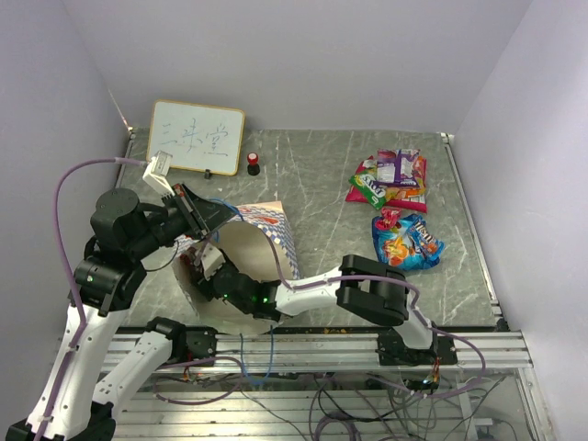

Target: Take the snacks out of the paper bag

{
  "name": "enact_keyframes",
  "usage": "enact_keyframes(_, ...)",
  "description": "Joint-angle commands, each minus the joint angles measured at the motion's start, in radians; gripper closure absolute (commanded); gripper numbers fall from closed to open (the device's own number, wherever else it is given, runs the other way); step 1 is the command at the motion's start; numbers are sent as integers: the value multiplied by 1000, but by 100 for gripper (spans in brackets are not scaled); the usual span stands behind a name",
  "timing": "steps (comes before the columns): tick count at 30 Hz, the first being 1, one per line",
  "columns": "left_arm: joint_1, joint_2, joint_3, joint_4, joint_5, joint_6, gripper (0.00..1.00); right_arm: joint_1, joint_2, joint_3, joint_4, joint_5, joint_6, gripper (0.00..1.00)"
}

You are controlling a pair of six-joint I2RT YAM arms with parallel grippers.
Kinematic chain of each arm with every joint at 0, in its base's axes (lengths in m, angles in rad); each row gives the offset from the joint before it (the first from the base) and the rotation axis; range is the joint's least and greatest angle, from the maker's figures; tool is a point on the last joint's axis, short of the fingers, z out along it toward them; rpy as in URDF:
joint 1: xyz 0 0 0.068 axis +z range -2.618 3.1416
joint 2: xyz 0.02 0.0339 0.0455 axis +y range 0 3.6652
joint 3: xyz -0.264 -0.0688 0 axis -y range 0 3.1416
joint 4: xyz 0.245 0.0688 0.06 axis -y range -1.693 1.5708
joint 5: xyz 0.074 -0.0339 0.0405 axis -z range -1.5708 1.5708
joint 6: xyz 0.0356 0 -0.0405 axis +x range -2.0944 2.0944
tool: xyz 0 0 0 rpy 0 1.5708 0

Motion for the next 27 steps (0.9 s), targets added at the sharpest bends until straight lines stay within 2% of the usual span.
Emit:
enact_keyframes(1, -6, -17, 12, -4, 11, 20, 93, -29, -17, -17, -27, 50, 21, 54)
enact_keyframes(7, -6, -48, 7, -57, -72, 23, 93, -33, -93, -58, 11, 14, -53, 78)
enact_keyframes(12, -6, -56, -13, -50, -108, 8, 93, -30, -194, -114, -10, -31, -77, 92)
enact_keyframes(19, -6, -40, -27, -8, -154, 16, 93, -23, -387, -223, -85, -109, -105, 100)
enact_keyframes(23, -6, -24, -26, 14, -180, 30, 93, -21, -489, -261, -170, -136, -104, 100)
enact_keyframes(27, -6, -7, -24, 8, -227, 47, 93, -21, -612, -336, -180, -203, -137, 100)
